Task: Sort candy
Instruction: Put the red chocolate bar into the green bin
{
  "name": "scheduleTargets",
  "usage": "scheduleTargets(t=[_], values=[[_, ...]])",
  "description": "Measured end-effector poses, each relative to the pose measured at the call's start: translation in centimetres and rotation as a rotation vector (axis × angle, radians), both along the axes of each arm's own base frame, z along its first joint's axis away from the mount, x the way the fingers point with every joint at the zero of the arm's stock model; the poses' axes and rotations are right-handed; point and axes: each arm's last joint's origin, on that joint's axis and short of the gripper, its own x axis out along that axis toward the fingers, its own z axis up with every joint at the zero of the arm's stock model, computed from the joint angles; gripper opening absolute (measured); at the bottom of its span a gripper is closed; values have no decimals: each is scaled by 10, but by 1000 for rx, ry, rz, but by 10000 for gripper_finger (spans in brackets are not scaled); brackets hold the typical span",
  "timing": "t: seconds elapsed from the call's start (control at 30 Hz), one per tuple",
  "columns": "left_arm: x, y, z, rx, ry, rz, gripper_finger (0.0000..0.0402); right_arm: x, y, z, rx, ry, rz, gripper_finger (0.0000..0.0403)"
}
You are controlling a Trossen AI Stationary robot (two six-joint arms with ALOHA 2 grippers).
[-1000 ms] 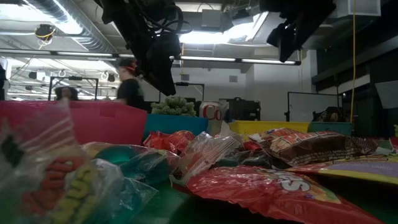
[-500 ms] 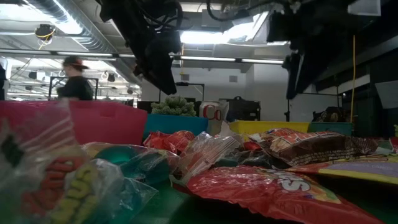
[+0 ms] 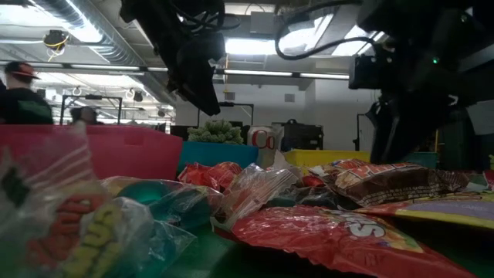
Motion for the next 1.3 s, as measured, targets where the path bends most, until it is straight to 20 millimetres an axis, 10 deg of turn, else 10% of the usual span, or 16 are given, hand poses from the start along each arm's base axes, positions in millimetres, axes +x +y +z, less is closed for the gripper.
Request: scheduleTargets(t=[0.9, 1.3], values=[[2, 0, 2, 3, -27, 1, 119, -3, -2, -44, -11, -103, -20, 230], [2, 1, 2, 3, -32, 2, 119, -2, -2, -46, -7, -96, -16, 66]])
